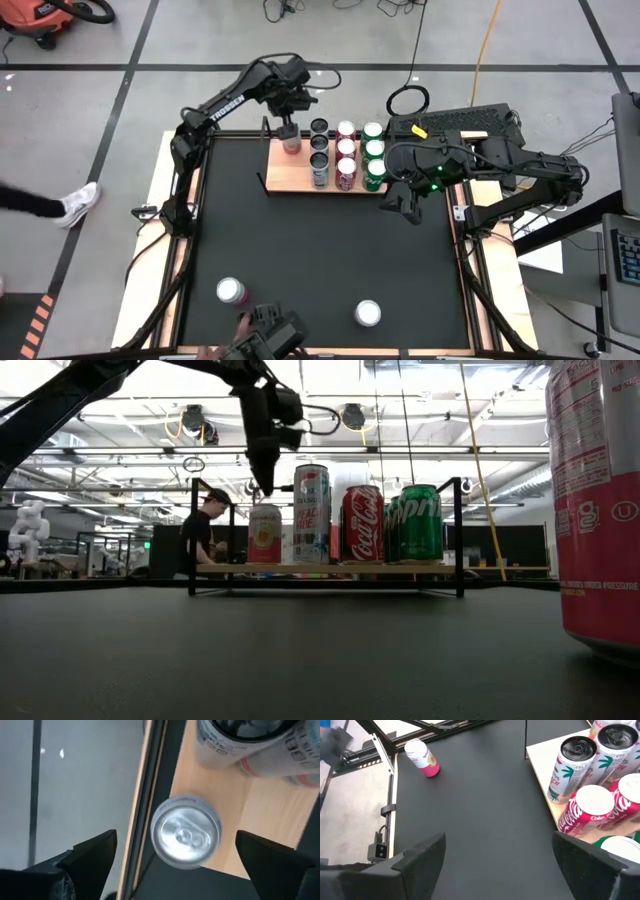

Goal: Place canned beverage on shelf
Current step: Put the right pink soda can on the shelf

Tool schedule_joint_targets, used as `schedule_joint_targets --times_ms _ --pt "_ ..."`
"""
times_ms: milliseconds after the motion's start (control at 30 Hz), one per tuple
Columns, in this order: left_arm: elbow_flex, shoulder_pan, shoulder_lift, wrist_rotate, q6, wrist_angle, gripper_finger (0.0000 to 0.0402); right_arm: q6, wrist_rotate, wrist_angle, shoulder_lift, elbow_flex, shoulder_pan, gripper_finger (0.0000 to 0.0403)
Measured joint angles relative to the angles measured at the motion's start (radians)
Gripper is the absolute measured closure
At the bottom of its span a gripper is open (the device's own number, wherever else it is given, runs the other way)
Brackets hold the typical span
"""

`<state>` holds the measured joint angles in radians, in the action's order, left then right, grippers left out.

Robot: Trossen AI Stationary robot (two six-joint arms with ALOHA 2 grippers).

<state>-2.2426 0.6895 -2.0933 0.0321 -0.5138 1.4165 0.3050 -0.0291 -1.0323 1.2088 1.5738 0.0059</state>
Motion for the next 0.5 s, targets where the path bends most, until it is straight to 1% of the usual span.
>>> schedule_joint_targets --times_ms 100,200,333,500 --pt "-0.062 -0.004 0.0 0.003 0.1 0.047 0.0007 -0.003 0.002 -0.017 -0.005 0.0 0.0 0.0062" --pt "-0.115 -0.013 0.002 0.003 0.245 0.093 0.0007 -0.008 0.012 -0.042 -0.012 0.0 0.0 0.0062" --pt "-0.104 -0.042 0.056 -0.022 0.386 0.086 0.0007 -0.015 0.031 -0.069 -0.017 0.0 -0.001 0.0062" --pt "-0.104 -0.112 0.147 -0.023 0.49 0.055 0.0007 -0.015 0.032 -0.081 -0.035 0.0 -0.001 0.0062"
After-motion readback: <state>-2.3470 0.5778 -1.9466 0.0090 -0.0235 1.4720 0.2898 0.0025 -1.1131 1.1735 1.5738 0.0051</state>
